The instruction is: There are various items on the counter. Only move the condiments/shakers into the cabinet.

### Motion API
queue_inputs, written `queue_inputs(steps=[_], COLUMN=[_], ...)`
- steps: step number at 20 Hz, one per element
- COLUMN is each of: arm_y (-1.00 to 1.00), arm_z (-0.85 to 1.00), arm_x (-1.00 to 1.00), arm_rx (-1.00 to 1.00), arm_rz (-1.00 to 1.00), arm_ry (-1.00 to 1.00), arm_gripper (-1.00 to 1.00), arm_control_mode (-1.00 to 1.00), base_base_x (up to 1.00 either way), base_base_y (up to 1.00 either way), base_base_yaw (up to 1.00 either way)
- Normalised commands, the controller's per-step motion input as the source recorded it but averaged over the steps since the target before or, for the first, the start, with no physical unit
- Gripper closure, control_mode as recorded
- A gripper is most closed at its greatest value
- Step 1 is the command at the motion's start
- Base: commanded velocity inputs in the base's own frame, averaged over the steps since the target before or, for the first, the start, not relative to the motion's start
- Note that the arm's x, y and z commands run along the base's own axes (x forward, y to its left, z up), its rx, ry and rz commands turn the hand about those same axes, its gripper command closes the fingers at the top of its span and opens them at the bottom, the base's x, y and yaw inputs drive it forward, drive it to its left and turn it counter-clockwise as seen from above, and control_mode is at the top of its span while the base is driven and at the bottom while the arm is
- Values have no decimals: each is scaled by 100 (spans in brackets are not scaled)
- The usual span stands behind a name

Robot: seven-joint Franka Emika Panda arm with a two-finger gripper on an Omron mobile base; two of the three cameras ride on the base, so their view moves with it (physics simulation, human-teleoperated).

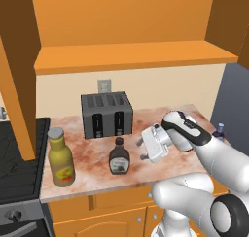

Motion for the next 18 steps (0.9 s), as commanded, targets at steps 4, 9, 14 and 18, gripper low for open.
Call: queue_inputs(steps=[4,9,14,18], arm_y=[30,35,25,8], arm_z=[0,0,0,0], arm_x=[0,4,3,9], arm_rx=[0,0,0,0], arm_rz=[0,0,0,0], arm_ry=[5,7,6,2], arm_gripper=[-100,-100,-100,-100], arm_control_mode=[-100,-100,-100,-100], base_base_x=[0,0,0,0], base_base_y=[0,0,0,0], base_base_yaw=[0,0,0,0])
